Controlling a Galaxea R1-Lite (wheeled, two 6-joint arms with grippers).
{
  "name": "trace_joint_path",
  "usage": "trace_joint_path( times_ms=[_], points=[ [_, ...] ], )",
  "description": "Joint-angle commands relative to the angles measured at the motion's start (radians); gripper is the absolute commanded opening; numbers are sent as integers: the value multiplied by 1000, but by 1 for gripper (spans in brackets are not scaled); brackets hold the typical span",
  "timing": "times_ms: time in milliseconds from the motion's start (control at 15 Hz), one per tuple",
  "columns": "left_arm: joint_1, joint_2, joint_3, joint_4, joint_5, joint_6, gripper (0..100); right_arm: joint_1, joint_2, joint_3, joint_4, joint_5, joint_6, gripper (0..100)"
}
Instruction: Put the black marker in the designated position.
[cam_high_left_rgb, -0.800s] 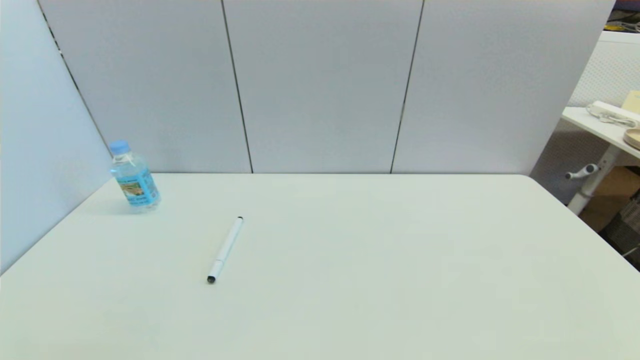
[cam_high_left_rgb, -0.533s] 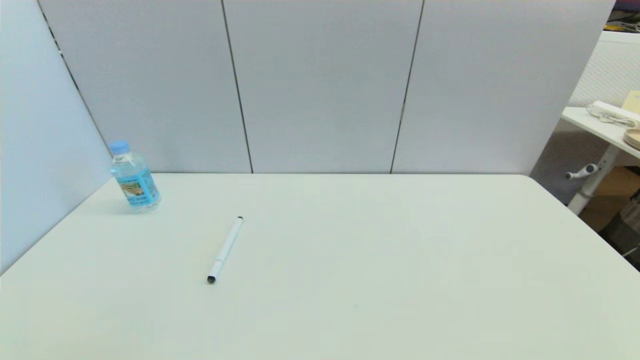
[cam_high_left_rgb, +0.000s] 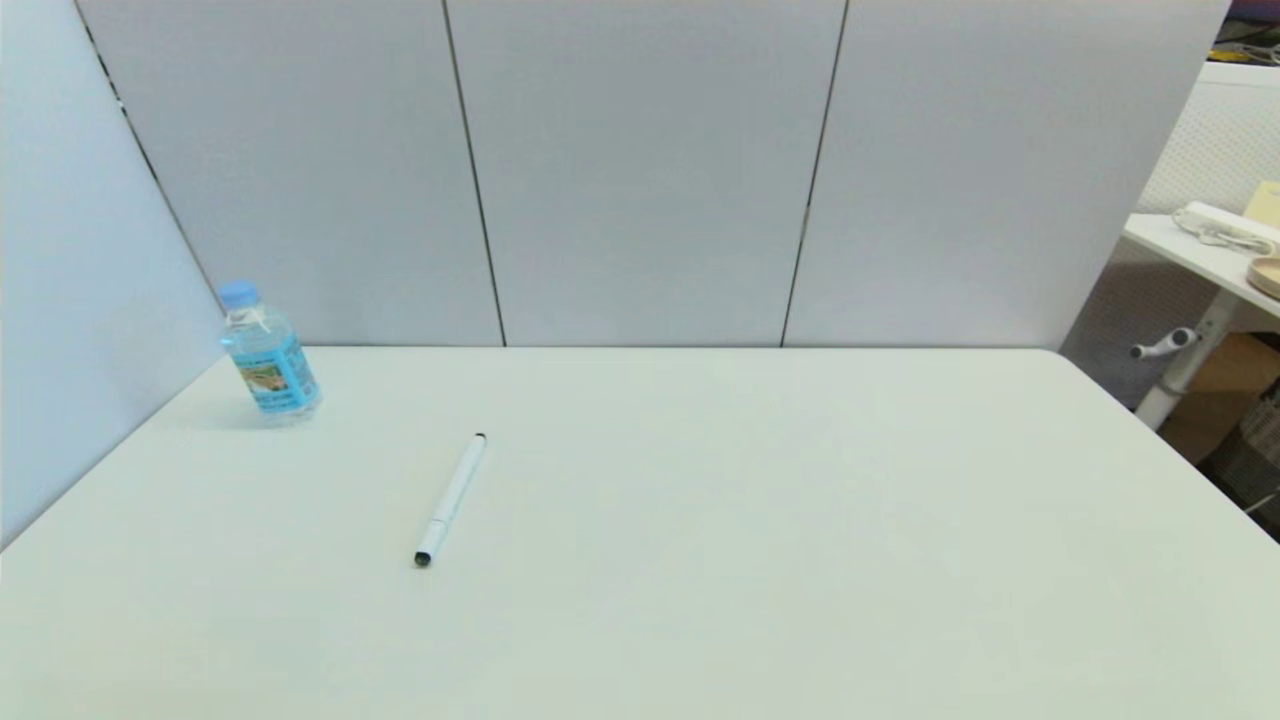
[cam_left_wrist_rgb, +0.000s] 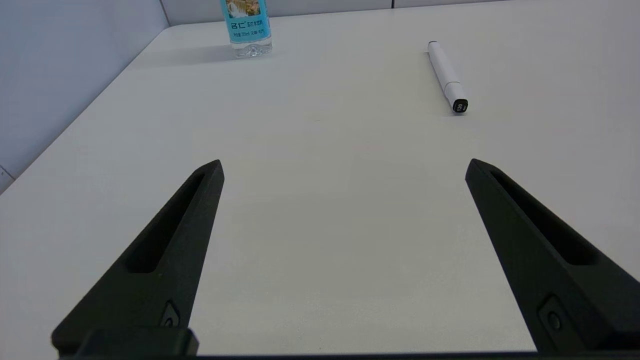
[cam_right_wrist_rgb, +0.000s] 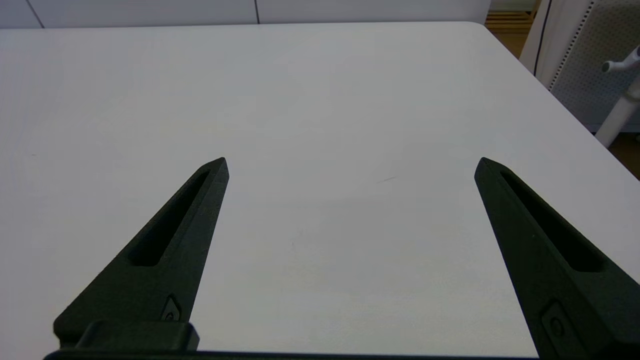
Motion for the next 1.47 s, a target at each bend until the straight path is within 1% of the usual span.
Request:
trace_joint_path(
  times_ms=[67, 600, 800, 1000, 1133, 1467],
  points=[
    [0, 2, 0, 0, 0, 1, 100, -1, 1, 0, 0, 0, 0, 100],
    [0, 2, 0, 0, 0, 1, 100, 0, 1, 0, 0, 0, 0, 100],
    [0, 0, 0, -1, 4, -42, 100, 0, 1, 0, 0, 0, 0, 100],
    [0, 0, 0, -1, 6, -50, 100, 0, 1, 0, 0, 0, 0, 100],
    [1, 0, 0, -1, 24, -71, 100, -1, 1, 0, 0, 0, 0, 100],
    [0, 40, -25, 2, 21, -41, 100, 0, 1, 0, 0, 0, 0, 100]
  ],
)
